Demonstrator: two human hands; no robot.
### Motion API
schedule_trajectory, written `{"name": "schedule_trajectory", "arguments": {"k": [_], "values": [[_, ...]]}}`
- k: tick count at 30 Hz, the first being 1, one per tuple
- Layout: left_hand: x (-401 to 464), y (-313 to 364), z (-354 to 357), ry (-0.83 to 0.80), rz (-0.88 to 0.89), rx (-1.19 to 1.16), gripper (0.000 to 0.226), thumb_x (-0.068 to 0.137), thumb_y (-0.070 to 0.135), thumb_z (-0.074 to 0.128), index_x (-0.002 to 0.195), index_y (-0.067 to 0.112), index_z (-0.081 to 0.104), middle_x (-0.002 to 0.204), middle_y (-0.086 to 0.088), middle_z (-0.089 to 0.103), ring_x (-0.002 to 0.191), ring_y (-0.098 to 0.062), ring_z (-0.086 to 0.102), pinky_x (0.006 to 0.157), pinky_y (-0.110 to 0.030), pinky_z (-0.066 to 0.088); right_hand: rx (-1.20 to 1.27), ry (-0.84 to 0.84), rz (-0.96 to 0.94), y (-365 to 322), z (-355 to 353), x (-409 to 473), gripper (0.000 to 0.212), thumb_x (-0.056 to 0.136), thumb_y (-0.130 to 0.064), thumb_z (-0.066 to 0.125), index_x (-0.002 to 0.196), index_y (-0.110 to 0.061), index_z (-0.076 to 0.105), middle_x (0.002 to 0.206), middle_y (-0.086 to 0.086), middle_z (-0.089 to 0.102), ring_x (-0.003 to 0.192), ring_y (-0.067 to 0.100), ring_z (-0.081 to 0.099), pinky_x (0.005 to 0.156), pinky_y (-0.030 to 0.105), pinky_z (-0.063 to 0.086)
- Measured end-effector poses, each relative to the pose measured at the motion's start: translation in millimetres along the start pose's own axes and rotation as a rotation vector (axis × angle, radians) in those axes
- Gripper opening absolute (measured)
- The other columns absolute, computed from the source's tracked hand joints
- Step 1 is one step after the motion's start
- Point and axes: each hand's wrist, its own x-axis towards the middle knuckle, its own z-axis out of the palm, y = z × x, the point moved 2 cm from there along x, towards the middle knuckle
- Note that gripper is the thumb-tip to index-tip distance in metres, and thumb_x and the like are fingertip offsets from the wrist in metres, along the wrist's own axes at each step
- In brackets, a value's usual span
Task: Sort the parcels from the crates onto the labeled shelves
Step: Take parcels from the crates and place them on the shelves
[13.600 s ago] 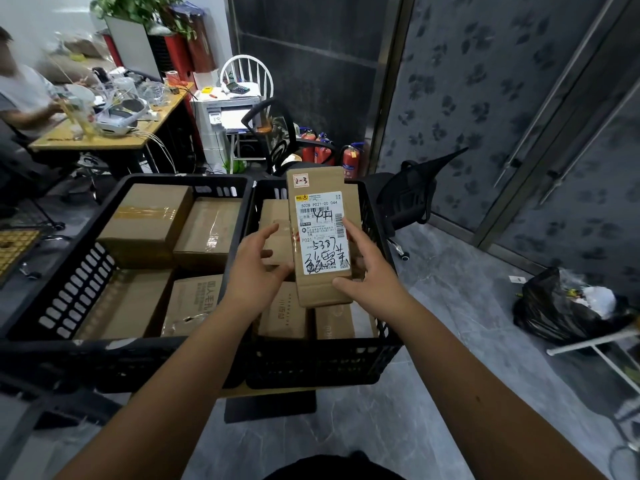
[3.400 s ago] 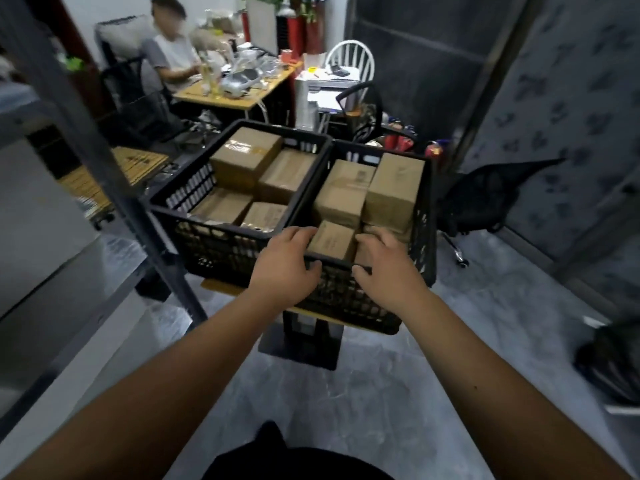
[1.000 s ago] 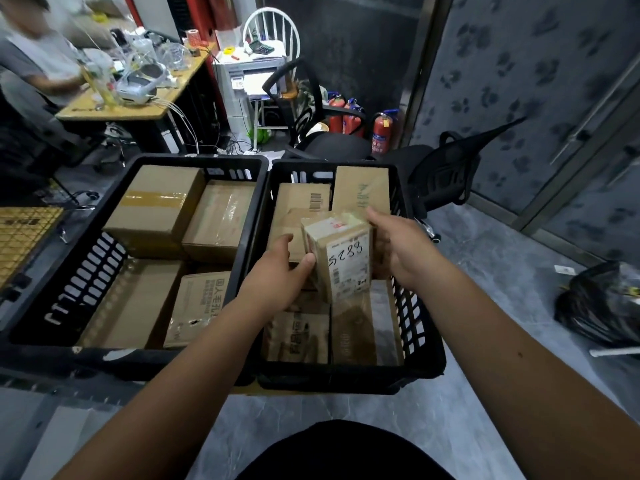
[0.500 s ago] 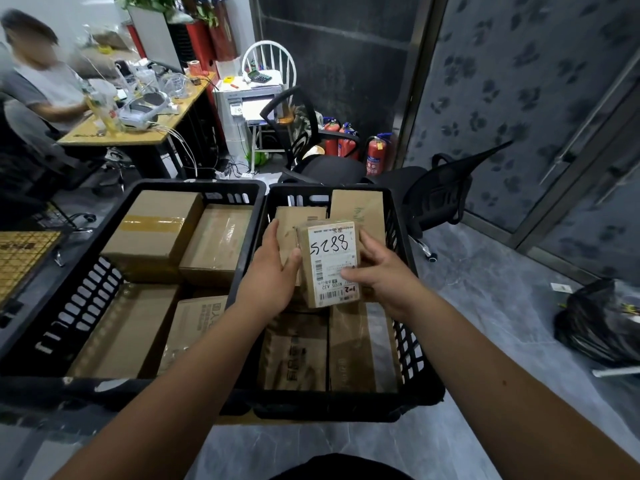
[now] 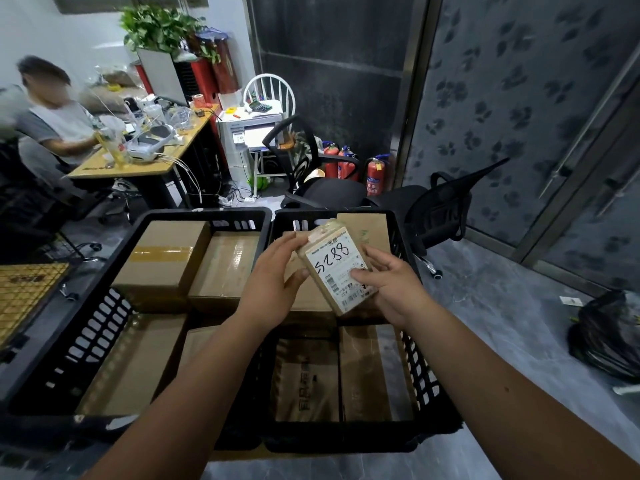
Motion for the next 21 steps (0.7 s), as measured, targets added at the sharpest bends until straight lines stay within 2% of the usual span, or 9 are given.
{"name": "schedule_trajectory", "arguments": {"k": [3,6,9,10,12,14,16,19,21], "values": [[0.3,1.0,-1.0,0.027,-0.063,-0.093,0.055,0.088,0.021,0.083,0.134,0.03,0.055,0.143,0.023,0.052,0.13,-0.001,0.049,0.112,-0.037,0.046,-0.028,0.108,-0.029,-1.7,-3.4,6.0,0.075,0.075,0.005,0.087,0.142,-0.011,0.057,0.121,0.011,0.075,0.102,0.028,0.077,0.091,0.053,0.061],[-1.4,1.2,-2.5,0.051,-0.093,-0.137,0.051,0.08,0.027,0.09,0.118,0.037,0.058,0.136,0.022,0.061,0.126,-0.001,0.056,0.108,-0.034,0.049,-0.029,0.185,-0.044,-1.5,-4.9,7.3,0.087,0.064,-0.01,0.099,0.138,-0.009,0.053,0.124,0.011,0.072,0.1,0.026,0.077,0.09,0.052,0.062],[-2.9,-1.9,-10.1,-0.033,-0.098,-0.252,0.054,0.074,0.039,0.091,0.117,0.046,0.059,0.128,0.022,0.067,0.125,0.002,0.059,0.108,-0.031,0.05,-0.116,0.157,-0.068,-5.0,-5.2,4.2,0.048,0.077,-0.012,0.091,0.12,-0.008,0.068,0.107,0.007,0.08,0.097,0.023,0.078,0.091,0.048,0.062],[-3.6,-1.6,-15.1,-0.079,-0.095,-0.32,0.058,0.073,0.044,0.09,0.121,0.051,0.058,0.124,0.022,0.068,0.124,0.001,0.061,0.105,-0.03,0.051,-0.134,0.159,-0.08,-5.4,-5.5,4.4,0.04,0.081,-0.013,0.088,0.117,-0.012,0.07,0.105,0.004,0.08,0.097,0.022,0.078,0.092,0.048,0.062],[-5.0,1.4,-25.6,-0.16,-0.098,-0.436,0.064,0.079,0.046,0.085,0.131,0.06,0.052,0.118,0.02,0.066,0.117,-0.004,0.066,0.095,-0.026,0.056,-0.159,0.161,-0.103,-7.5,-4.7,4.6,0.038,0.084,-0.015,0.086,0.119,-0.018,0.07,0.108,0.001,0.079,0.1,0.02,0.077,0.094,0.049,0.061],[-2.7,2.2,-29.7,-0.176,-0.105,-0.4,0.064,0.095,0.037,0.074,0.139,0.068,0.039,0.12,0.017,0.062,0.109,-0.007,0.07,0.085,-0.027,0.059,-0.172,0.129,-0.103,-10.8,0.4,5.4,0.043,0.088,-0.018,0.083,0.128,-0.024,0.066,0.113,-0.001,0.078,0.104,0.02,0.076,0.096,0.05,0.06],[-1.0,1.0,-27.5,-0.168,-0.106,-0.348,0.07,0.1,0.03,0.069,0.141,0.072,0.033,0.129,0.009,0.057,0.105,-0.012,0.072,0.087,-0.032,0.06,-0.185,0.067,-0.101,-15.2,5.9,6.1,0.041,0.095,-0.019,0.076,0.132,-0.032,0.065,0.113,-0.001,0.078,0.107,0.022,0.075,0.096,0.05,0.059],[-4.5,-4.4,-19.2,-0.145,-0.105,-0.305,0.077,0.087,0.012,0.083,0.129,0.067,0.051,0.126,-0.002,0.058,0.097,-0.017,0.075,0.087,-0.044,0.063,-0.136,-0.063,-0.092,-24.9,11.4,4.5,0.044,0.097,-0.008,0.071,0.134,-0.032,0.065,0.111,0.005,0.078,0.105,0.026,0.075,0.085,0.049,0.063],[-7.2,-4.0,-16.6,-0.096,-0.113,-0.197,0.069,0.075,0.02,0.093,0.118,0.06,0.058,0.119,0.006,0.059,0.093,-0.014,0.073,0.083,-0.044,0.063,-0.152,-0.079,-0.111,-28.2,10.5,5.7,0.059,0.09,0.004,0.075,0.138,-0.028,0.062,0.114,0.004,0.076,0.107,0.027,0.074,0.086,0.05,0.063]]}}
